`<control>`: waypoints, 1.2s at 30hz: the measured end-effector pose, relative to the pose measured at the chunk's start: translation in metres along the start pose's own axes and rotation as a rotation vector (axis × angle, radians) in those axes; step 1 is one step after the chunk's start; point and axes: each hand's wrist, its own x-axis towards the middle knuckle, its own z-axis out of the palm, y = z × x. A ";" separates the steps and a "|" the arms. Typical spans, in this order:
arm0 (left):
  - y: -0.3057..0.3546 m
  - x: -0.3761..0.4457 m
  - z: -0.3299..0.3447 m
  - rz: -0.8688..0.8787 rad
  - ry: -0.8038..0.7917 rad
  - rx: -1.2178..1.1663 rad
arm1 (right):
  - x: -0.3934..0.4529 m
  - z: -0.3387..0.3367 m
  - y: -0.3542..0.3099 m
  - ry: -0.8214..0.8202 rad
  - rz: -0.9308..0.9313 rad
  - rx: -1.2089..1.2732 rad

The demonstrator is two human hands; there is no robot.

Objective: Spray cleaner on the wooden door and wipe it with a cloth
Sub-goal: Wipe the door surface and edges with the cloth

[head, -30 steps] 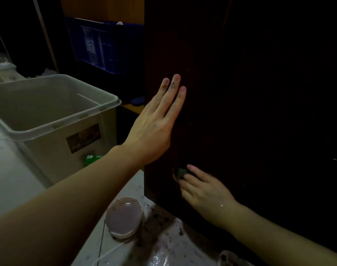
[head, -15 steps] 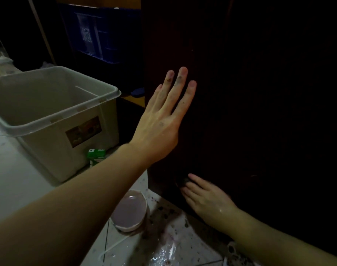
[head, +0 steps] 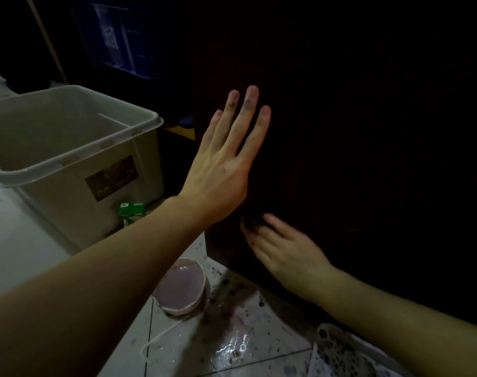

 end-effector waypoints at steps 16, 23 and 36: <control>-0.002 -0.012 0.001 0.099 -0.075 0.047 | -0.025 -0.021 0.033 0.014 0.001 -0.049; -0.004 -0.011 -0.011 0.120 -0.129 0.062 | -0.054 -0.018 0.025 -0.165 -0.196 0.009; 0.016 0.010 -0.036 0.131 -0.157 0.078 | -0.053 -0.055 0.056 0.054 0.150 -0.030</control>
